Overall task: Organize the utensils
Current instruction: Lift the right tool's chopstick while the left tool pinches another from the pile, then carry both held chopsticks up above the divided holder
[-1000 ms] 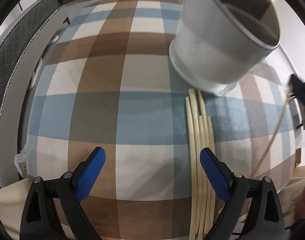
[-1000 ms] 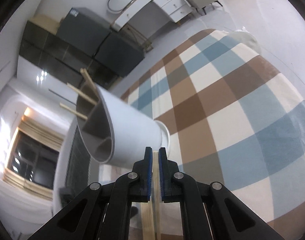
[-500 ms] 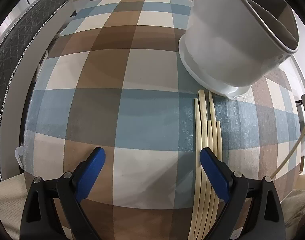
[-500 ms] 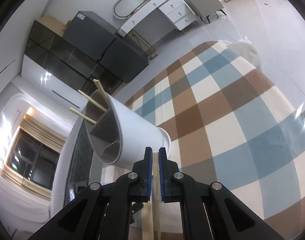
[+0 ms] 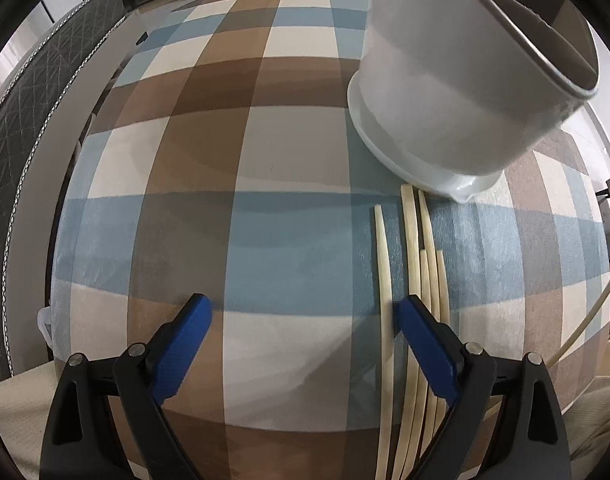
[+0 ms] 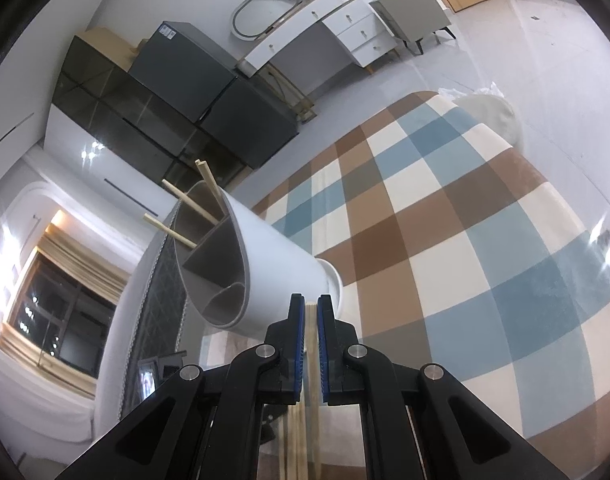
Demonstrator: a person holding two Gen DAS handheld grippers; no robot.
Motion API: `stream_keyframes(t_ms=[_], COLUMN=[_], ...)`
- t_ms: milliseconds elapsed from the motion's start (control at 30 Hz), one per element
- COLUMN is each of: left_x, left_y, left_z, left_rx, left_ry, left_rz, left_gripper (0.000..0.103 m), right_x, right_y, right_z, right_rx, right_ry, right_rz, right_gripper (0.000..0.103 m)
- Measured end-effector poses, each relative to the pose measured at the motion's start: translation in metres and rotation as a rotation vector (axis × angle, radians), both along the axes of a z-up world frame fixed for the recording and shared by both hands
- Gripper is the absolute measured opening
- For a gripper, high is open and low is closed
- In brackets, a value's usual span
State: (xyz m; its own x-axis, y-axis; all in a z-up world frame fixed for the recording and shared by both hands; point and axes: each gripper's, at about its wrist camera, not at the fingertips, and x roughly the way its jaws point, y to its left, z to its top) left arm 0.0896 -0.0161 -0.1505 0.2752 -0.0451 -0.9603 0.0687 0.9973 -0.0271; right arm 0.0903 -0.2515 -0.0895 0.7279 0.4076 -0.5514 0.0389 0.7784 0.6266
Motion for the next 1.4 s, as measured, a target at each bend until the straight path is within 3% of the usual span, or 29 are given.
stream_keyframes(t_ms=[167,267,333,400,467,667,833,1067,1233,1400], left_x=[0.014,0.018,0.020,0.021,0.023,0.028,0.015,-0.035,-0.055,-0.049], left_y=[-0.007,-0.014,-0.021,-0.027,-0.032,-0.016,0.004,0.016,0.000,0.004], left_z=[0.004,0.008,0.010,0.011,0.010,0.018,0.048,0.114,0.138,0.140], left_rx=[-0.004,-0.007,-0.013,-0.024,-0.034,-0.134,-0.211,-0.310,-0.283,-0.242], left_ry=[-0.035,-0.055,-0.062,-0.050,-0.052,-0.068,-0.159,-0.387,-0.438,-0.460], left_rz=[-0.014,-0.039,-0.071,-0.106,-0.130,-0.067,-0.036,-0.023,-0.053,-0.067], left_gripper=[0.077,0.053,0.023,0.001,0.001,0.000,0.000,0.000,0.000,0.000], right_x=[0.001,0.002,0.004,0.005,0.007,0.006,-0.008,-0.041,-0.061,-0.074], right_y=[0.000,0.001,0.002,0.003,0.005,0.020,0.030,0.053,0.063,0.060], right_z=[-0.001,-0.001,-0.001,-0.001,0.001,0.009,0.020,0.052,0.071,0.075], right_rx=[-0.010,-0.012,-0.015,-0.020,-0.024,-0.097,-0.146,-0.281,-0.355,-0.358], right_ry=[-0.001,-0.001,0.000,0.001,-0.001,-0.027,-0.066,-0.185,-0.275,-0.284], right_rz=[-0.005,-0.006,-0.003,0.000,0.003,0.032,0.045,0.066,0.071,0.052], right_gripper=[0.006,0.006,0.006,0.006,0.006,0.006,0.006,0.006,0.006,0.006])
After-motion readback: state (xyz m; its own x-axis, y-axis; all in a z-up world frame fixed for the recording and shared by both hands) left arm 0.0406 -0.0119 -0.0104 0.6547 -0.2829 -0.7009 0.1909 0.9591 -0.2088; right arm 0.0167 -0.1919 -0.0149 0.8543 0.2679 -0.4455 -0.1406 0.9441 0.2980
